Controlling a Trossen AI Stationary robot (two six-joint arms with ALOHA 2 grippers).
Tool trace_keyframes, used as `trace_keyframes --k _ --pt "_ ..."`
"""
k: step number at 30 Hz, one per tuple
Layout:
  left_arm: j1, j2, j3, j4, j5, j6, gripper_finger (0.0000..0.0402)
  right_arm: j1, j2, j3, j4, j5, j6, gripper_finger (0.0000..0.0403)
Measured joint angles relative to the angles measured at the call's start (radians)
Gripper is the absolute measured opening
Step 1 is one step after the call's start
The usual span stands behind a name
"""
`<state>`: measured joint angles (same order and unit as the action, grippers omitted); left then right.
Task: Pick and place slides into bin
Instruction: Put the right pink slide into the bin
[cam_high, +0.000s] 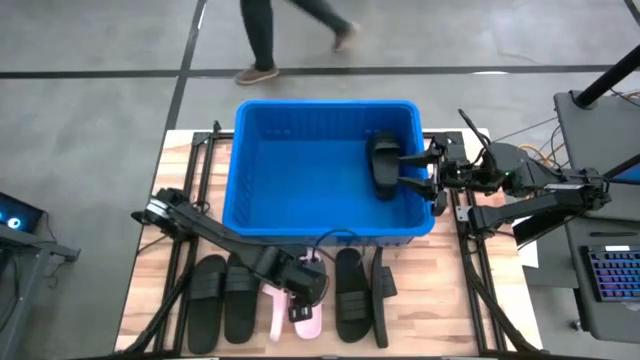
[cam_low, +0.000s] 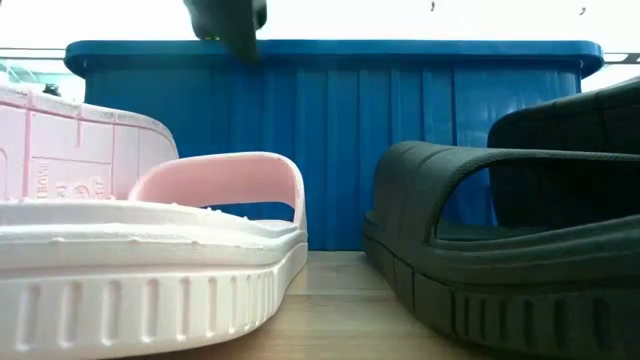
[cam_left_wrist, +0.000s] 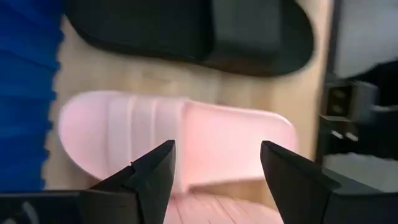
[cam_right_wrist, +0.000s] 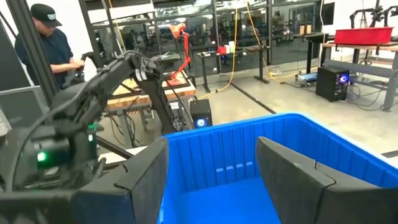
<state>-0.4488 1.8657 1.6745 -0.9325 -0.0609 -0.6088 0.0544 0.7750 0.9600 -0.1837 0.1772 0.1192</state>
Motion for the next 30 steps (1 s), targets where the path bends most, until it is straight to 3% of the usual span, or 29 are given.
trace_keyframes --k 17,22,30 --pt "-0.055 0.134 0.000 -0.052 -0.212 0.015 0.0221 0.000 0.001 -0.001 0.000 0.000 -0.006 0.0233" --pt "-0.060 0.187 0.000 -0.048 -0.214 0.020 0.0221 0.000 0.001 -0.001 0.000 0.000 -0.008 0.0233" --pt "-0.063 0.228 0.000 -0.063 -0.316 -0.046 0.0221 0.000 0.000 -0.001 0.000 0.000 -0.008 0.0233"
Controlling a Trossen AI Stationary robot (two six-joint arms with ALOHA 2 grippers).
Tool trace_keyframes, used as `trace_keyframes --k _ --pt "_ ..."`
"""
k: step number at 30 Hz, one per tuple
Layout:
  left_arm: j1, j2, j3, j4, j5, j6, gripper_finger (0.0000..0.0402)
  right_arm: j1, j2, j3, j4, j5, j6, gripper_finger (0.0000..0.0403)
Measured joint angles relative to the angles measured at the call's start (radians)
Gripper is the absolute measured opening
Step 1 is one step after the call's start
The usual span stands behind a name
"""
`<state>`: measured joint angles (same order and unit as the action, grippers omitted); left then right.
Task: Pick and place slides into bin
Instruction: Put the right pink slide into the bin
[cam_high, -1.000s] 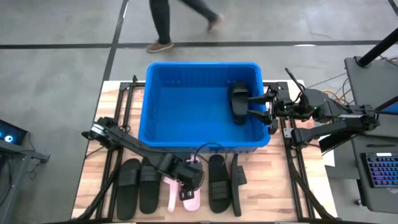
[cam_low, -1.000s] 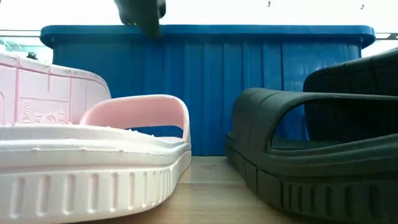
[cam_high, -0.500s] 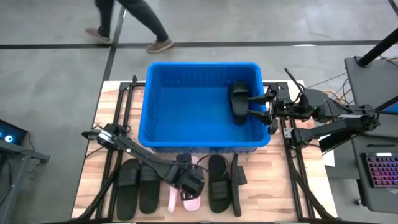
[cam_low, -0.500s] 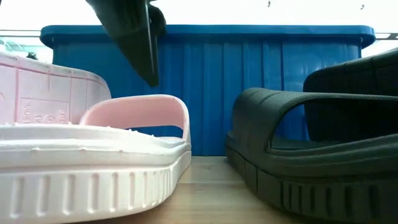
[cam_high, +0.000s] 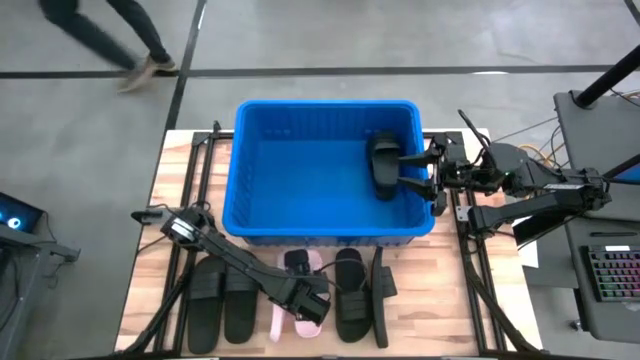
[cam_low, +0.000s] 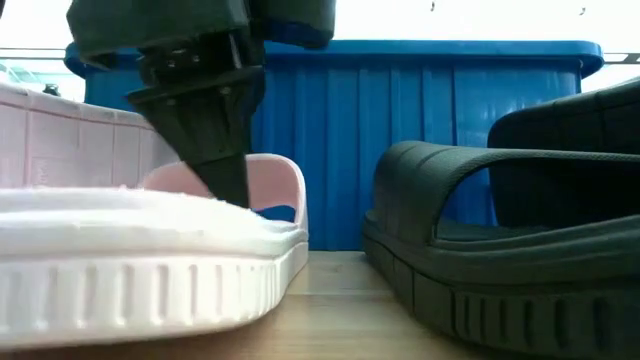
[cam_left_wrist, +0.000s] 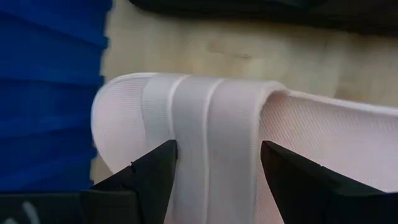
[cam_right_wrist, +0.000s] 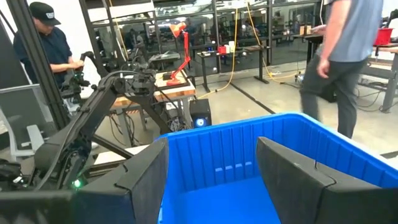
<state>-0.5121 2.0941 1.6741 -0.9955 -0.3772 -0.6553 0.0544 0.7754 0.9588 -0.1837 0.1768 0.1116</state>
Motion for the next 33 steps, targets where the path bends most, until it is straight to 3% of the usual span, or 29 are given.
trace_keyframes --k 6,9,18,20,33 --pt "0.001 0.000 0.000 0.000 -0.008 -0.017 0.0219 0.000 0.000 0.000 -0.001 0.000 0.000 0.0233" --pt "0.002 0.000 0.000 -0.002 -0.006 -0.012 0.0196 0.000 0.000 0.000 -0.009 0.000 -0.003 0.0233" --pt "0.002 0.000 0.015 -0.004 0.054 0.010 0.0031 0.000 0.000 0.000 -0.047 0.000 -0.008 0.0233" --pt "0.002 -0.001 0.030 -0.005 0.066 0.034 0.0009 0.000 -0.001 0.000 -0.047 0.000 -0.008 0.0233" --pt "0.021 -0.089 0.201 -0.059 0.148 0.170 0.0001 0.000 -0.004 0.000 -0.045 0.000 -0.012 0.0231"
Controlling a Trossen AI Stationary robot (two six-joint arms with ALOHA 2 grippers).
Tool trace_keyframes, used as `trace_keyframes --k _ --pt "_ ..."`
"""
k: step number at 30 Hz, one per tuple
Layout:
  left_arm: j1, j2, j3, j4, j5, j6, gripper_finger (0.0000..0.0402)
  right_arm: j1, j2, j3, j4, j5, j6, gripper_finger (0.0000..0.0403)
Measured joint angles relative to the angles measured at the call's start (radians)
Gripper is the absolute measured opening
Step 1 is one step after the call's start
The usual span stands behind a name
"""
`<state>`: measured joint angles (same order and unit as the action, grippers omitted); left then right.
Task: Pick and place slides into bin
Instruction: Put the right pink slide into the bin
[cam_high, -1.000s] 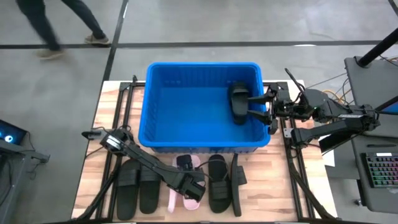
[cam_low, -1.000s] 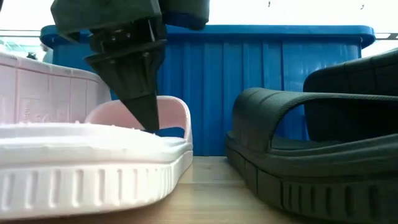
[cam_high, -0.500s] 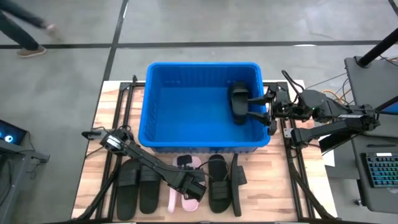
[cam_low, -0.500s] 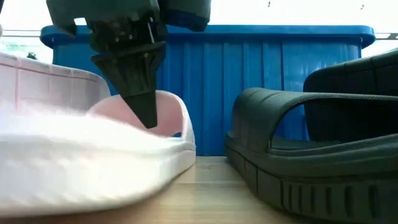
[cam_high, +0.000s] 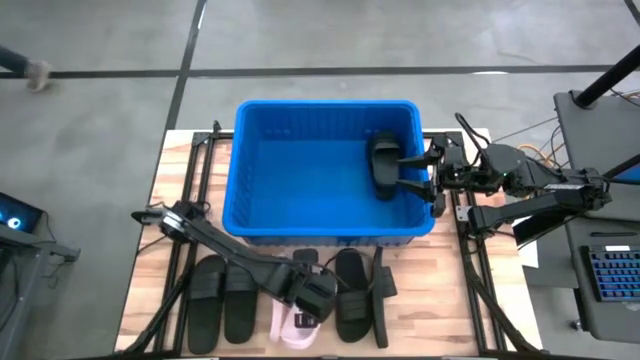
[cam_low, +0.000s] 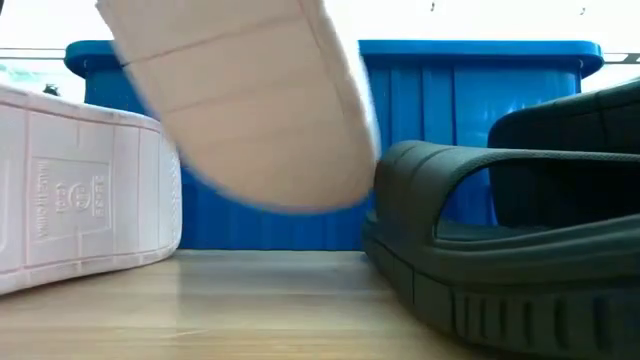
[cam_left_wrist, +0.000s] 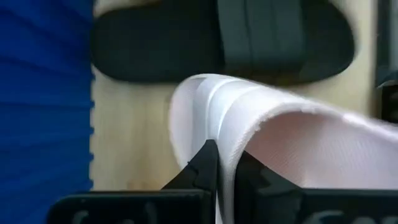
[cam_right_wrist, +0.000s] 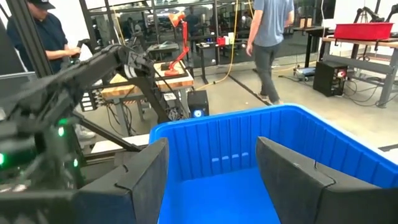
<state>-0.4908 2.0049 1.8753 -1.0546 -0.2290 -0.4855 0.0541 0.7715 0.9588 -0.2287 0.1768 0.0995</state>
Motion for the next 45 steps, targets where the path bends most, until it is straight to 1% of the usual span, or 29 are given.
trace_keyframes --k 9,11,13,17,19,22,26,30,36,43,45 --pt "0.011 -0.175 -0.002 0.006 -0.004 -0.005 0.0000 0.000 -0.008 0.000 0.002 0.000 -0.007 0.0228" --pt "0.012 -0.222 -0.002 0.030 -0.007 -0.005 0.0000 0.000 -0.012 0.000 0.002 0.000 -0.007 0.0227" --pt "0.018 -0.270 -0.002 0.092 -0.017 -0.005 0.0000 0.000 -0.016 0.000 0.004 0.000 -0.002 0.0226" --pt "0.031 -0.353 -0.002 0.240 -0.141 0.026 0.0000 0.000 -0.023 0.000 0.003 0.000 0.004 0.0226" --pt "0.044 -0.382 -0.004 0.321 -0.209 0.087 0.0000 0.000 -0.026 0.000 0.005 0.000 0.005 0.0226" --pt "0.071 -0.414 -0.004 0.457 -0.276 0.209 0.0000 0.000 -0.032 0.000 0.013 0.000 0.014 0.0226" --pt "0.121 -0.433 -0.004 0.598 -0.333 0.380 0.0000 0.000 -0.042 0.001 0.040 0.000 0.016 0.0226" --pt "0.190 -0.428 -0.004 0.659 -0.389 0.482 0.0000 0.000 -0.045 0.024 0.039 0.007 0.016 0.0226" --pt "0.306 -0.422 -0.028 0.666 -0.467 0.502 0.0000 0.000 -0.043 0.086 0.047 0.008 0.014 0.0226" --pt "0.470 -0.408 -0.085 0.688 -0.485 0.530 0.0000 0.000 -0.043 0.148 0.055 0.010 -0.002 0.0226" --pt "0.511 -0.402 -0.108 0.678 -0.483 0.548 0.0000 0.000 -0.041 0.162 0.054 0.029 -0.005 0.0226"
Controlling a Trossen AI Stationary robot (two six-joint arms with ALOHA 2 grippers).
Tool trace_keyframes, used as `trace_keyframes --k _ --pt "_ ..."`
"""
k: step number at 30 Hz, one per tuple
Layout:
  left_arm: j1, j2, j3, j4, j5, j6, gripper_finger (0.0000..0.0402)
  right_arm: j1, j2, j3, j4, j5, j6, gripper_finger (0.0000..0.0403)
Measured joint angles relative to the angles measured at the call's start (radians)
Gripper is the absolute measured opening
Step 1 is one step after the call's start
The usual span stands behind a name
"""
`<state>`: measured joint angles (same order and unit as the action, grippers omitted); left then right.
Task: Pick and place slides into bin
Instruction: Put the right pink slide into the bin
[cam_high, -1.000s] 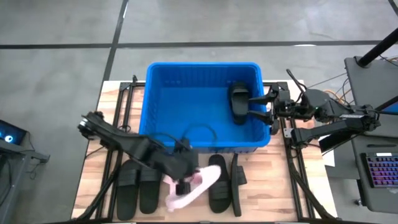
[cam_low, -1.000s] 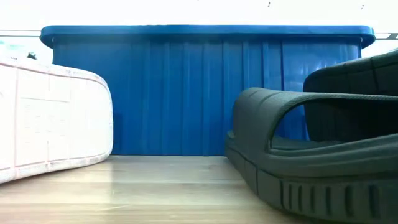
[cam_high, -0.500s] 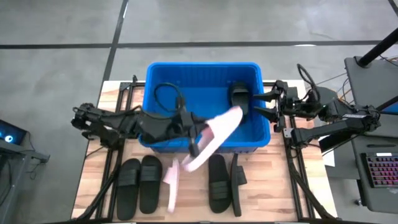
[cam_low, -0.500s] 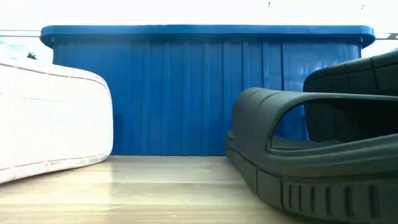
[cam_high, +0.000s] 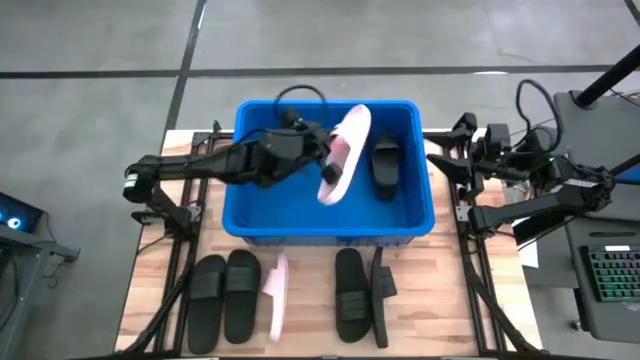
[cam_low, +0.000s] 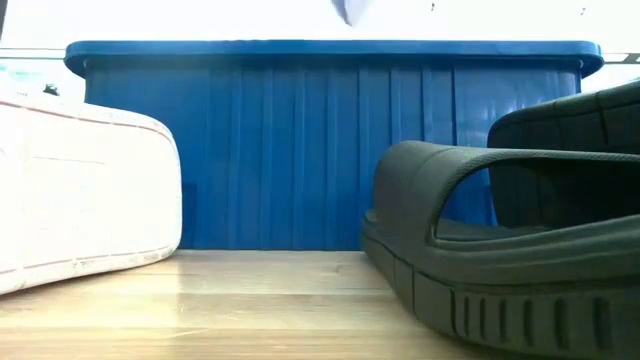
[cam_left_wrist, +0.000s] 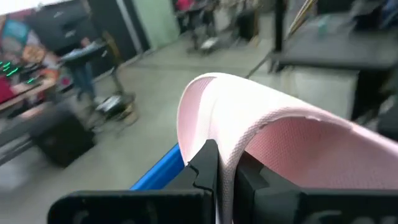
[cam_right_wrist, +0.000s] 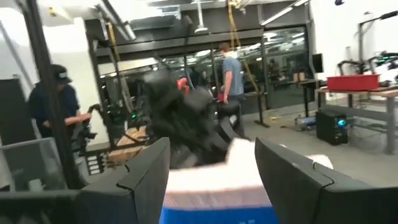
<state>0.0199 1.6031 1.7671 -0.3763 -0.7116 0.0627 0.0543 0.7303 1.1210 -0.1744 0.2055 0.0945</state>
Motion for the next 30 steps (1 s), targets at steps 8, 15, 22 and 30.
trace_keyframes --k 8,15,22,30 --pt "0.124 0.108 -0.020 0.005 0.048 0.032 0.0000 0.000 0.004 0.021 -0.001 0.041 -0.002 0.0226" --pt "0.163 0.252 0.019 -0.002 0.074 0.153 0.0000 0.000 0.007 0.015 -0.004 0.061 0.002 0.0226" --pt "0.166 0.359 0.032 -0.014 -0.016 0.185 0.0000 0.000 0.006 0.014 -0.004 0.061 0.021 0.0226" --pt "0.181 0.457 0.026 -0.052 -0.063 0.189 0.0000 0.000 0.006 0.010 -0.005 0.061 0.029 0.0226"
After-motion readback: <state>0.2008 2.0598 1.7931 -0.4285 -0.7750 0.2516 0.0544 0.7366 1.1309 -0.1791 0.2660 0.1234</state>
